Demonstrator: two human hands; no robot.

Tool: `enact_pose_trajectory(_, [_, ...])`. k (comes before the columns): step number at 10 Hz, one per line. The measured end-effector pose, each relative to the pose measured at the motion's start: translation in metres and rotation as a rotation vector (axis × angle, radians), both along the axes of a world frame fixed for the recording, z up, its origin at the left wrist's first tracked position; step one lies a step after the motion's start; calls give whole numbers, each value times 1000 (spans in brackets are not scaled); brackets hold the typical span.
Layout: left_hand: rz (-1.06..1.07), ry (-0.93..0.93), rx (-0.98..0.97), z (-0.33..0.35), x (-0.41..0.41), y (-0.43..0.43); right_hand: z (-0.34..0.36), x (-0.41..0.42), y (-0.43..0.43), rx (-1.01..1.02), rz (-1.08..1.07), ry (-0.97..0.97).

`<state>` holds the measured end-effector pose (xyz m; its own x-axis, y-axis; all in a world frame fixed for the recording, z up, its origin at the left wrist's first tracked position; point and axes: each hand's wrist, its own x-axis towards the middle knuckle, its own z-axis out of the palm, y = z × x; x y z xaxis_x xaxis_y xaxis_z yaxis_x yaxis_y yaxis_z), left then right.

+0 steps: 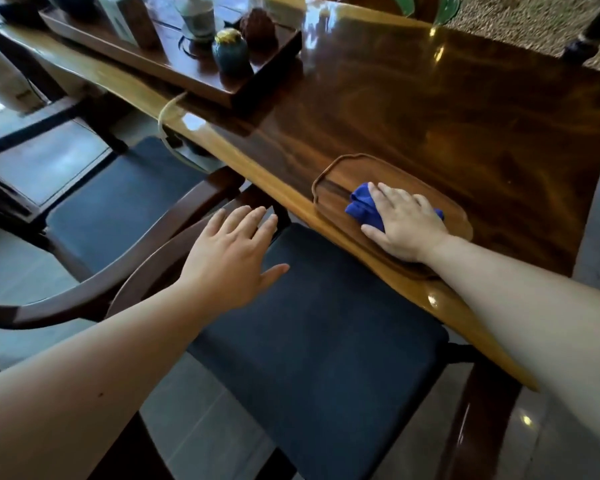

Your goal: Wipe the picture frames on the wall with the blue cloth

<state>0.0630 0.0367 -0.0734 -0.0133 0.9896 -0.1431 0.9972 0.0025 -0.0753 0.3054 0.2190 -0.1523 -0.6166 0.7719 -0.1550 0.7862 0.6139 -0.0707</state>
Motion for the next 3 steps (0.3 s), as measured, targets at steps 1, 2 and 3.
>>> enact_pose_trajectory(1, [14, -4, -6, 6, -7, 0, 4, -1, 2, -59, -4, -77])
enact_pose_trajectory(2, [26, 18, 17, 23, -16, -3, 22, -7, -4, -60, 12, -101])
enact_pose_trajectory(3, [31, 53, 52, 44, -29, -17, 48, -25, -20, 20, 123, -59])
